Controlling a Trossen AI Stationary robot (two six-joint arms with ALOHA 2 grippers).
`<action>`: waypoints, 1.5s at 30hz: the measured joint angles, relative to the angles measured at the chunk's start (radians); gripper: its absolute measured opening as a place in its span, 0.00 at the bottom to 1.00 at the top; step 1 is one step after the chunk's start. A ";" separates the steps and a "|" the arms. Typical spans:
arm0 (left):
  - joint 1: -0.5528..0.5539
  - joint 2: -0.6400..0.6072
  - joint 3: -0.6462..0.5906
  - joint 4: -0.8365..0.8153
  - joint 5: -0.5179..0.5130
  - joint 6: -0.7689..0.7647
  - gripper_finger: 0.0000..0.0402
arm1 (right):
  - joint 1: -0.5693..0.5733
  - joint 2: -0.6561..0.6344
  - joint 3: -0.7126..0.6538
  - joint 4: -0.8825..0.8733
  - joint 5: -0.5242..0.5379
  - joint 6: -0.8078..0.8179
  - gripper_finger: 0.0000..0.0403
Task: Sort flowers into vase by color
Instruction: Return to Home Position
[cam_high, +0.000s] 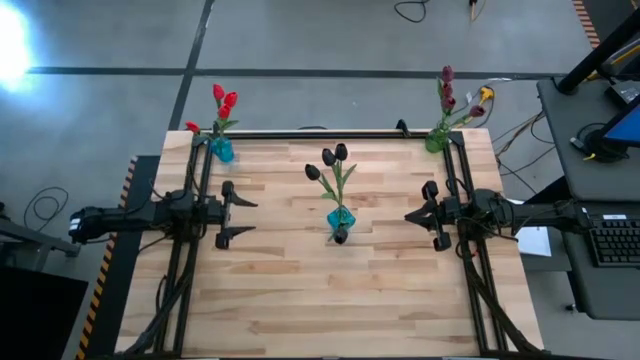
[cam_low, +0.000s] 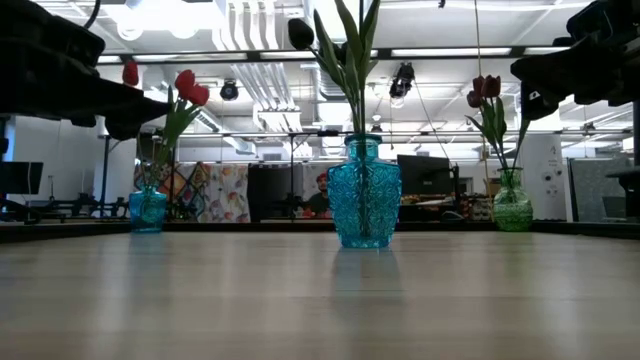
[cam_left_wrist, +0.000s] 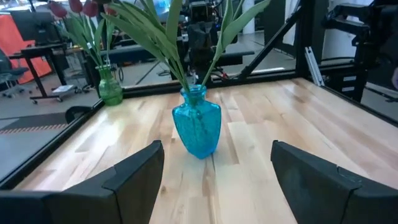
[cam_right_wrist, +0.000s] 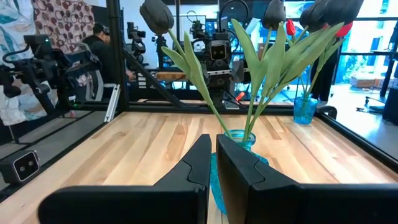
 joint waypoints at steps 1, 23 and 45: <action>0.000 0.003 0.000 0.000 0.000 0.000 0.70 | 0.000 0.000 0.000 0.000 0.000 0.000 0.04; 0.000 0.030 0.000 0.000 -0.003 0.000 0.70 | 0.000 0.000 0.000 0.000 0.000 0.000 0.04; 0.000 0.030 0.000 0.000 -0.003 0.000 0.70 | 0.000 -0.040 0.000 -0.018 0.000 0.000 0.04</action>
